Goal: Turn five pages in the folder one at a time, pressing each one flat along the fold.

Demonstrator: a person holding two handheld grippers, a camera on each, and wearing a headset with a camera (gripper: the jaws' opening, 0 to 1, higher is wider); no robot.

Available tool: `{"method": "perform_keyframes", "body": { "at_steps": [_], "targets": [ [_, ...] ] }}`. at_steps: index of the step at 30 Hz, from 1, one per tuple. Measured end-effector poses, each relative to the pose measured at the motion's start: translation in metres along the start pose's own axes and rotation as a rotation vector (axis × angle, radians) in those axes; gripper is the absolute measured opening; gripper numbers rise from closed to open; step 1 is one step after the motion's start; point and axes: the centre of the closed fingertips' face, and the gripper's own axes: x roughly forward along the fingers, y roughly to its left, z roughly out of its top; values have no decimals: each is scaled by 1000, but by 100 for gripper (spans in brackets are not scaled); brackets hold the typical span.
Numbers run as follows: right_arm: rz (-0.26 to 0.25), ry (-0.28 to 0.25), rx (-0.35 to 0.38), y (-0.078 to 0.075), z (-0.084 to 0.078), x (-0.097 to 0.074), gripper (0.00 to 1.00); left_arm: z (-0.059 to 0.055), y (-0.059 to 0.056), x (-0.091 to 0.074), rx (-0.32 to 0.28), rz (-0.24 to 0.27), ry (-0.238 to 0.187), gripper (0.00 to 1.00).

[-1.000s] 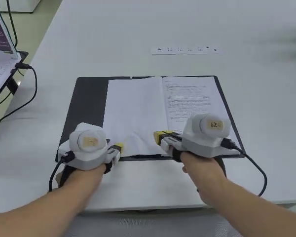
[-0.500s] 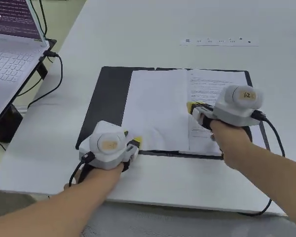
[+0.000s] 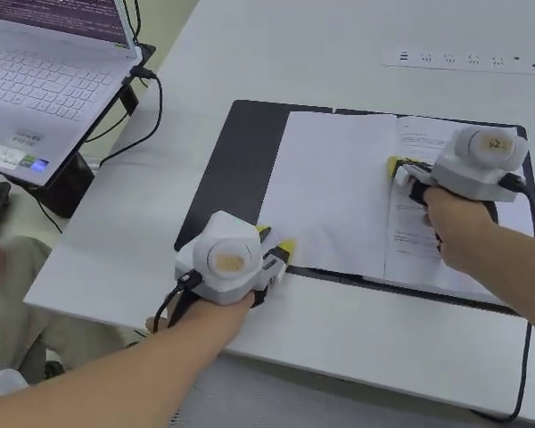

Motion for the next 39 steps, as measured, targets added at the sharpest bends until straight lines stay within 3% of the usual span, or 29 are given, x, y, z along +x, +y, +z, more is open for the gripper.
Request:
{"method": "perform_keyframes", "body": {
  "at_steps": [11, 20, 29, 39],
  "targets": [
    [-10, -18, 4, -11, 16, 18, 0, 0, -2, 1, 1, 2, -11, 21],
    [-40, -37, 9, -36, 33, 50, 0, -1, -2, 2, -2, 2, -18, 21],
    [-62, -38, -21, -49, 47, 75, 0, -1, -3, -1, -6, 7, -24, 21],
    [-64, -34, -27, -52, 51, 81, 0, -1, -4, -3, -13, 12, -25, 20]
  ]
}}
